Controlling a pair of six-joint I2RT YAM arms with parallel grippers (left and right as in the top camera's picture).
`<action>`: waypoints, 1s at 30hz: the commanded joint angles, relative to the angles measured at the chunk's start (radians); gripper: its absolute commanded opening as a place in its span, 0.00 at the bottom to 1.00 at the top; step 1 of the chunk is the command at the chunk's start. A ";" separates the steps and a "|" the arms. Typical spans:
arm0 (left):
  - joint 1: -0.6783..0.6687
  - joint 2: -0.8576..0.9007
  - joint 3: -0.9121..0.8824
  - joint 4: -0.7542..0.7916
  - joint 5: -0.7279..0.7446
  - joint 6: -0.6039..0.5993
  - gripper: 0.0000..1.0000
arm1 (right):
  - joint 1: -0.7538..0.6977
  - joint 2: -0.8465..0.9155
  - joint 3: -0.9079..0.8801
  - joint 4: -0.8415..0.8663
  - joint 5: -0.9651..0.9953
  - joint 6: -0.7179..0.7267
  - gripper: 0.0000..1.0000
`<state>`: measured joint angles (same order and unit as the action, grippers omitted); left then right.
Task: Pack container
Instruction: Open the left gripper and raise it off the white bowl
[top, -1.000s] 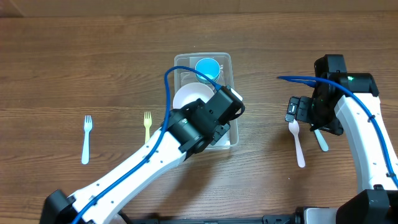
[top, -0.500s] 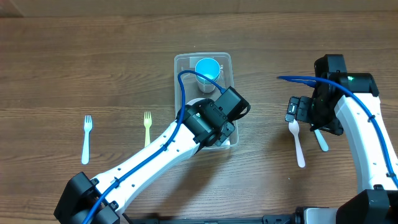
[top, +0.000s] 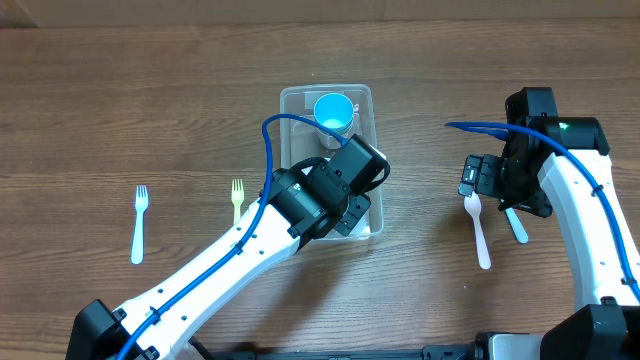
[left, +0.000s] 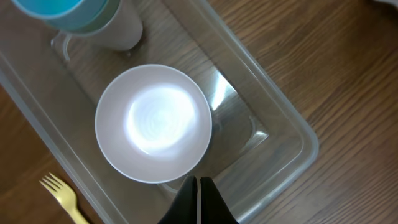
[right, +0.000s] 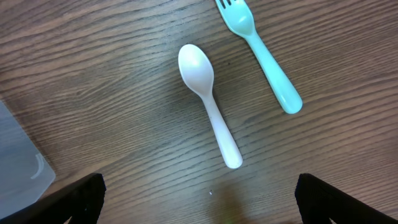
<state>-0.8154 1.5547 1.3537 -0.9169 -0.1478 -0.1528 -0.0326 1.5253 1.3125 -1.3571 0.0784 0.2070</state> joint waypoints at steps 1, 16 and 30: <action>0.012 0.005 0.008 -0.002 -0.002 -0.207 0.04 | -0.004 -0.008 0.002 0.003 0.007 -0.002 1.00; 0.007 0.241 -0.028 0.042 -0.195 -0.328 0.04 | -0.004 -0.008 0.002 0.003 0.007 -0.002 1.00; 0.011 0.241 -0.200 0.287 -0.021 -0.066 0.04 | -0.004 -0.008 0.002 0.003 0.007 -0.002 1.00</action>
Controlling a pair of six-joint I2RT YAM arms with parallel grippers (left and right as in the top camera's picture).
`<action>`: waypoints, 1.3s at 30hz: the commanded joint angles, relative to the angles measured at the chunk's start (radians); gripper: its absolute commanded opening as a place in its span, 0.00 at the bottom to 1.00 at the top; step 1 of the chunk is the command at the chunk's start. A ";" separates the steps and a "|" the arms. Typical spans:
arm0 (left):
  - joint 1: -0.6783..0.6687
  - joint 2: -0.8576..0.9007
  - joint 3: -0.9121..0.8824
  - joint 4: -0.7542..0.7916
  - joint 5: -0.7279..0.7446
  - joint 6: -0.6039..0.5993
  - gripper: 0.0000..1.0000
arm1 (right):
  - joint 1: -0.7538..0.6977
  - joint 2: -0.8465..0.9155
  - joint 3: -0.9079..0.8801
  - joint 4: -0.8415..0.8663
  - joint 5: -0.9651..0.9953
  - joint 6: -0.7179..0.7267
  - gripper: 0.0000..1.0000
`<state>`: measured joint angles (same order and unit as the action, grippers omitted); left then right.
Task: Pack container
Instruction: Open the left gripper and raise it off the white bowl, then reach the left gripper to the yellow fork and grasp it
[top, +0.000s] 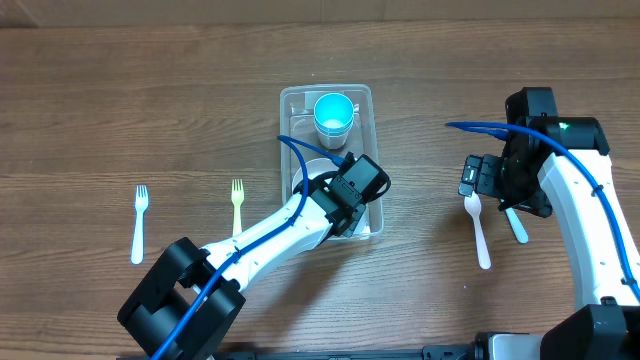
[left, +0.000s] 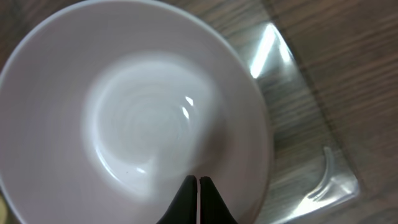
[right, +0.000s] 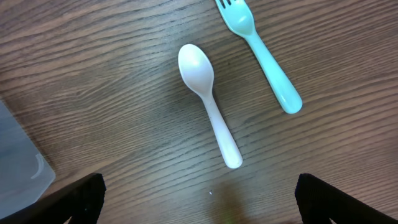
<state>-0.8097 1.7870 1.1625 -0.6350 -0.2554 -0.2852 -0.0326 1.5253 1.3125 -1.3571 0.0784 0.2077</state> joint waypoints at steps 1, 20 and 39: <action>0.005 0.008 -0.009 0.005 0.104 0.081 0.04 | -0.004 -0.008 0.002 0.003 0.006 -0.002 1.00; 0.010 -0.175 0.100 -0.066 0.185 0.151 0.04 | -0.004 -0.008 0.002 0.003 0.007 -0.002 1.00; 0.568 -0.514 -0.293 -0.163 0.115 -0.138 0.98 | -0.004 -0.008 0.002 0.003 0.006 -0.003 1.00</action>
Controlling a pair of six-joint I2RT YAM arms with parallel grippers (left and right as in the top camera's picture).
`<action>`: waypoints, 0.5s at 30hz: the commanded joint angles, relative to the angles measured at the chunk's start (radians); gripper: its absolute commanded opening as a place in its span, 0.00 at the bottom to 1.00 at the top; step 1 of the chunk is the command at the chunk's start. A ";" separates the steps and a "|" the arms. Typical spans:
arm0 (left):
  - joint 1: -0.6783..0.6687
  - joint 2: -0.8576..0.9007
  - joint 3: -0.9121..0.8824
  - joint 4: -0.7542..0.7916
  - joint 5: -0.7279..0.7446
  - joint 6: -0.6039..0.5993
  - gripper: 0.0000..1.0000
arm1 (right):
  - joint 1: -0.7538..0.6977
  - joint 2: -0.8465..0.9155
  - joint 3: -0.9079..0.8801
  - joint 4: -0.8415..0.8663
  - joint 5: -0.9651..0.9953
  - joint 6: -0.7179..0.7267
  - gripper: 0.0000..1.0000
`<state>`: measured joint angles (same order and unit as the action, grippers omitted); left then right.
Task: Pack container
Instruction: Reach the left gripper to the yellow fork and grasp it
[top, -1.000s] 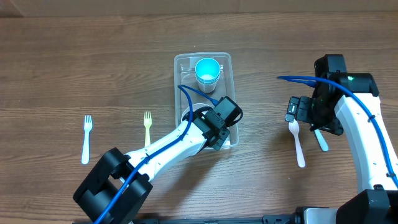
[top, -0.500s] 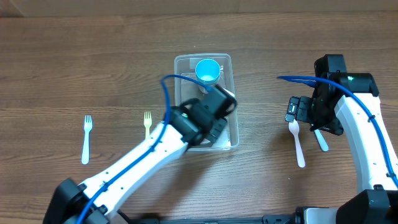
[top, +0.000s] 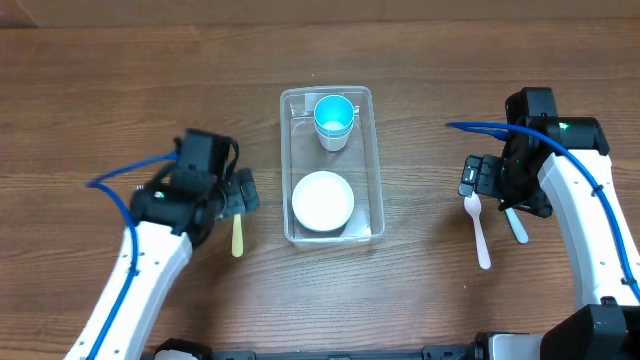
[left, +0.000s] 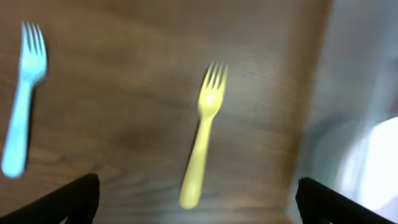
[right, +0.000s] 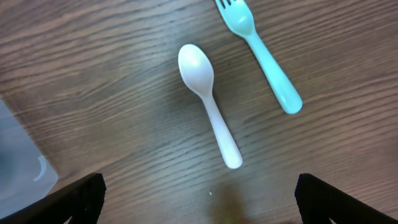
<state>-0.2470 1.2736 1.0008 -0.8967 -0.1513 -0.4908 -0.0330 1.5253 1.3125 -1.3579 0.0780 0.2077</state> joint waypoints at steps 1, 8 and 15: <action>0.005 0.000 -0.183 0.162 0.011 0.088 0.94 | -0.004 -0.008 0.002 0.003 0.007 -0.002 1.00; 0.002 0.002 -0.449 0.524 0.015 0.196 0.76 | -0.004 -0.008 0.002 0.003 0.007 -0.003 1.00; 0.002 0.158 -0.472 0.689 0.030 0.187 0.82 | -0.004 -0.008 0.002 0.003 0.007 -0.002 1.00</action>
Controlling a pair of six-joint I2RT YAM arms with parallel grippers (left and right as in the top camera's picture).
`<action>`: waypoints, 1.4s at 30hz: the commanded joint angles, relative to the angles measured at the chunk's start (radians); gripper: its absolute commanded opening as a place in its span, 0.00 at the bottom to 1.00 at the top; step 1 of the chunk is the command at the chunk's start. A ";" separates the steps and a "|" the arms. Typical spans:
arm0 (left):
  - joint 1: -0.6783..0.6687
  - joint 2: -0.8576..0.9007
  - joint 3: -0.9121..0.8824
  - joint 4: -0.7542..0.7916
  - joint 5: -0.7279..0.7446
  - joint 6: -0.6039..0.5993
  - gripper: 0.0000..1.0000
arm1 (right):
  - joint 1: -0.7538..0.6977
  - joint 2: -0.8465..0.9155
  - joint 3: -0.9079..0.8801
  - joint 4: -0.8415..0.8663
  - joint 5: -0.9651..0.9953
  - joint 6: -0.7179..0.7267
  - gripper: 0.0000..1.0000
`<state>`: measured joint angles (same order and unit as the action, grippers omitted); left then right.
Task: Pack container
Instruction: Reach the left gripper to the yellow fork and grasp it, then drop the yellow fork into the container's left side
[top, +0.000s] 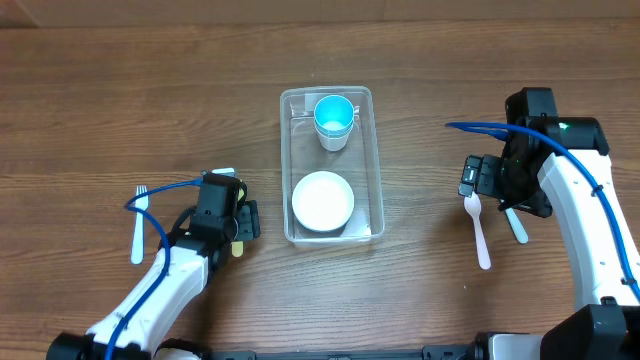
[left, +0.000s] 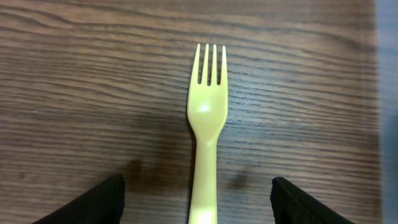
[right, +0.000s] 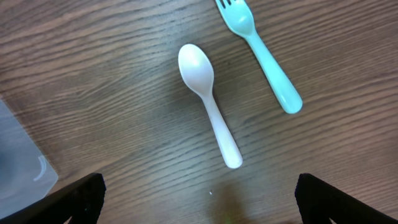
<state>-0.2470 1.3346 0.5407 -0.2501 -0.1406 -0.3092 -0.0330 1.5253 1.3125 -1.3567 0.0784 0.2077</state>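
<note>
A clear plastic container (top: 367, 160) stands mid-table with a blue cup (top: 333, 114) and a white bowl (top: 322, 201) inside. Left of it lies a yellow fork (left: 207, 121), tines pointing away from me. My left gripper (left: 199, 211) is open low over the fork, one finger (left: 93, 202) on each side of the handle, not touching it. On the right, my right gripper (right: 202, 205) hangs open above the table just short of a white spoon (right: 208, 112). A teal fork (right: 261, 59) lies beside the spoon.
A pale blue fork (top: 138, 225) lies at the far left, beyond my left arm. The container's corner (right: 18, 158) shows at the left edge of the right wrist view. Bare wood surrounds each utensil.
My left gripper has come down and nearer, so the yellow fork now lies centred between its open fingers. The right arm, spoon and teal fork have not moved.
My left gripper was shut above the white bowl in the container, then shut and very close over the bowl. Later it was out of the container, open, to the left near the yellow fork. Now it straddles that fork. The right gripper stayed open over the spoon throughout.
</note>
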 joint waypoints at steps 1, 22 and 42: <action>0.002 0.126 -0.011 0.059 0.034 -0.002 0.84 | -0.004 -0.008 0.002 0.002 0.007 -0.003 1.00; -0.002 0.240 -0.011 0.020 0.157 -0.090 0.10 | -0.004 -0.008 0.002 0.002 0.007 -0.003 1.00; -0.085 0.039 0.583 -0.297 0.078 -0.053 0.07 | -0.004 -0.008 0.002 0.002 0.006 -0.003 1.00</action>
<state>-0.2729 1.4014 1.0317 -0.5529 -0.0608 -0.3920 -0.0330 1.5253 1.3125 -1.3579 0.0788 0.2077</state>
